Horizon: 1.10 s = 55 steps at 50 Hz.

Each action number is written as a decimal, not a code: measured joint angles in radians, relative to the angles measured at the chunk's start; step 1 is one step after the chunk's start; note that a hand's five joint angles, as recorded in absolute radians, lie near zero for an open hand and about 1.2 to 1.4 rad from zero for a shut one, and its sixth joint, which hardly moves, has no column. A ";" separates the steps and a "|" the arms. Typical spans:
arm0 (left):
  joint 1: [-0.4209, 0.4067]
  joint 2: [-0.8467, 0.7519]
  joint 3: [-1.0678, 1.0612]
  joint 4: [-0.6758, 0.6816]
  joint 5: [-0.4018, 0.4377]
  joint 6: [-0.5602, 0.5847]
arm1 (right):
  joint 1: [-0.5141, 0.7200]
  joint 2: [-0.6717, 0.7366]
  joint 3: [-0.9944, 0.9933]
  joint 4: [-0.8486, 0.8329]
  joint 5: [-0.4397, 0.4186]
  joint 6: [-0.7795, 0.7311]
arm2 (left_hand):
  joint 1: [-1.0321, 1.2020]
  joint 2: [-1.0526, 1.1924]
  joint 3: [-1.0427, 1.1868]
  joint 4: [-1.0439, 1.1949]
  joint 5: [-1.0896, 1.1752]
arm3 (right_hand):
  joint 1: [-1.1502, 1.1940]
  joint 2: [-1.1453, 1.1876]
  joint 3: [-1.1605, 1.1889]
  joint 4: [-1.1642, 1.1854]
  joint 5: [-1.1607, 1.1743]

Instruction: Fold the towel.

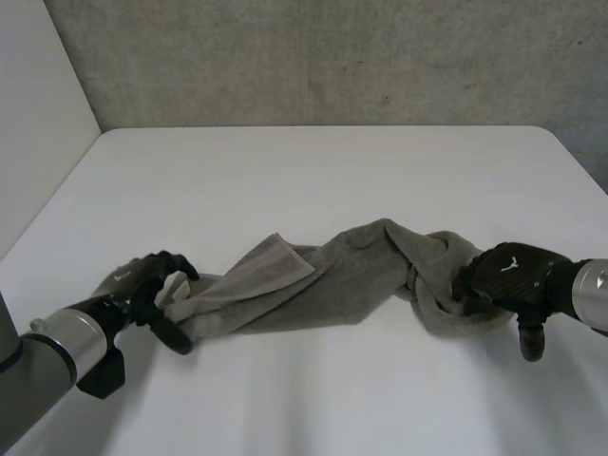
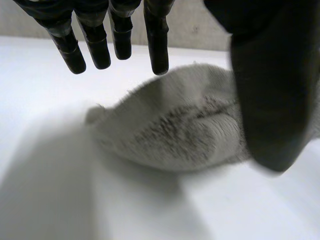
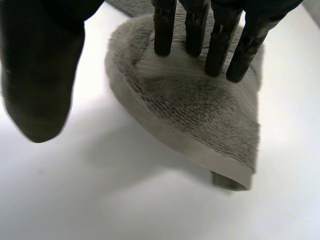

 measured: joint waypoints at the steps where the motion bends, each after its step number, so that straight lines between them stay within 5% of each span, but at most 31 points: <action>1: 0.005 0.009 0.004 0.002 0.000 0.000 | -0.004 -0.007 -0.005 -0.006 -0.002 0.012 | 0.000 0.000 0.000 0.000 0.000 | -0.027 -0.026 -0.029 -0.025 -0.023; 10: -0.019 0.094 0.084 0.036 0.001 -0.007 | -0.058 -0.063 -0.074 -0.060 -0.082 0.258 | 0.000 0.000 0.000 0.000 0.000 | -0.063 -0.047 -0.054 -0.038 -0.023; 16: -0.127 0.088 0.178 0.063 -0.004 -0.017 | -0.091 -0.072 -0.121 -0.113 -0.147 0.519 | 0.000 0.000 0.000 0.000 0.000 | -0.064 -0.047 -0.054 -0.038 -0.023; 23: -0.308 -0.095 0.327 0.090 -0.051 -0.009 | -0.090 -0.066 -0.107 -0.221 -0.133 0.693 | 0.000 0.001 0.001 0.001 0.004 | -0.064 -0.047 -0.054 -0.038 -0.023; 37: -0.442 -0.497 0.667 0.084 -0.264 0.096 | -0.049 -0.035 -0.054 -0.278 0.001 0.669 | 0.025 0.025 0.022 0.002 0.065 | -0.062 -0.047 -0.054 -0.038 -0.023; 55: -0.481 -0.649 0.790 0.030 -0.306 0.182 | -0.002 0.005 -0.040 -0.291 0.059 0.620 | 0.214 0.205 0.203 0.198 0.234 | -0.062 -0.047 -0.057 -0.038 -0.023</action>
